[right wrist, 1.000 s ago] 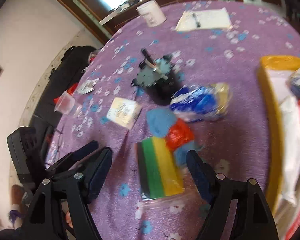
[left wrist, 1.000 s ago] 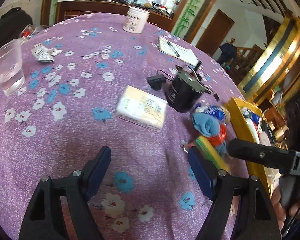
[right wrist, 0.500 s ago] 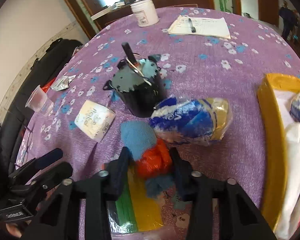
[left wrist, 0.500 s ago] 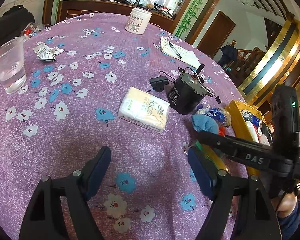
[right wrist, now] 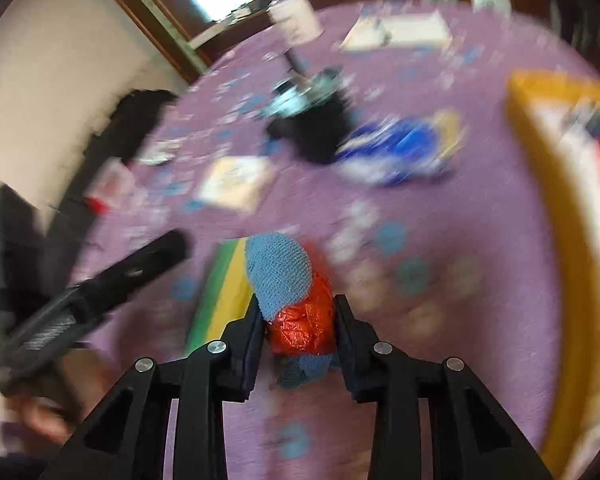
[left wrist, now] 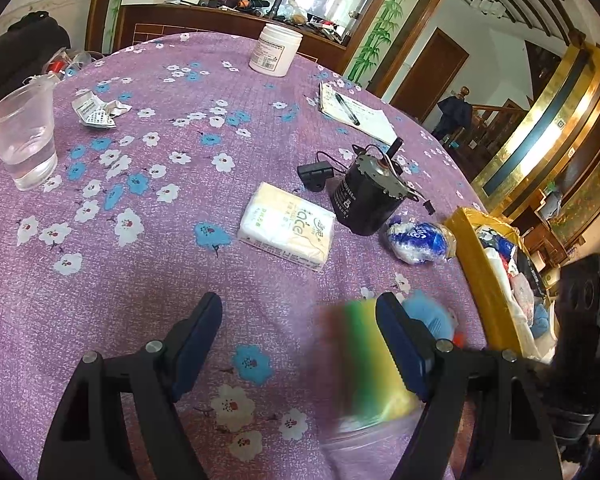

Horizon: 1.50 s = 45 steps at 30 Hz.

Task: Organize soft objects
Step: 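Grasp the green-and-yellow sponge pack with the left gripper while the right gripper holds the plush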

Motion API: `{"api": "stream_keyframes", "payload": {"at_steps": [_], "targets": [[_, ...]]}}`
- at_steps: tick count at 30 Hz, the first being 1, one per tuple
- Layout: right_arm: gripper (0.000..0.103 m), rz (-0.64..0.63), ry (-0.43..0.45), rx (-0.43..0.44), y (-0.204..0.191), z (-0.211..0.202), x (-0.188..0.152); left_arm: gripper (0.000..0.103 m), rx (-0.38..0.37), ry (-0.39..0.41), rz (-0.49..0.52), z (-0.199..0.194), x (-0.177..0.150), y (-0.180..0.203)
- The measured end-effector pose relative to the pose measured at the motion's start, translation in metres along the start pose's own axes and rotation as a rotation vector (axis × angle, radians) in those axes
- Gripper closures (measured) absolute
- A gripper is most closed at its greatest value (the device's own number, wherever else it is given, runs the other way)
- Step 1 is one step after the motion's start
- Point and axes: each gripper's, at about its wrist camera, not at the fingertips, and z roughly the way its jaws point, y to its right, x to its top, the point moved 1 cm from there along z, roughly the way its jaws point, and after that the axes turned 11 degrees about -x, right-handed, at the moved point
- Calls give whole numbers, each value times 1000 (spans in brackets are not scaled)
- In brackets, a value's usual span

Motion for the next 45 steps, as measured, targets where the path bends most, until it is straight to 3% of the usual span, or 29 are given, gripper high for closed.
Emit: {"api": "stream_keyframes", "payload": {"at_steps": [7, 14, 18, 23, 26, 30, 35, 45], "targets": [[67, 11, 108, -79, 20, -19, 6, 25, 1, -32, 24, -16, -8, -4], [67, -35, 130, -162, 16, -8, -1, 24, -59, -167, 184, -1, -35, 33], [67, -48, 140, -176, 16, -7, -2, 20, -29, -188, 213, 10, -39, 43], [67, -69, 137, -206, 11, -6, -2, 20, 82, -213, 210, 27, -36, 43], [66, -76, 136, -215, 9, -6, -3, 39, 160, -196, 249, 30, -37, 47], [65, -98, 133, -238, 5, -4, -4, 53, 156, -191, 268, 29, -38, 50], [65, -101, 133, -245, 5, -4, -3, 59, 156, -186, 296, 30, -40, 55], [65, -115, 133, -295, -1, -2, -4, 59, 147, -178, 281, 33, -38, 52]]}}
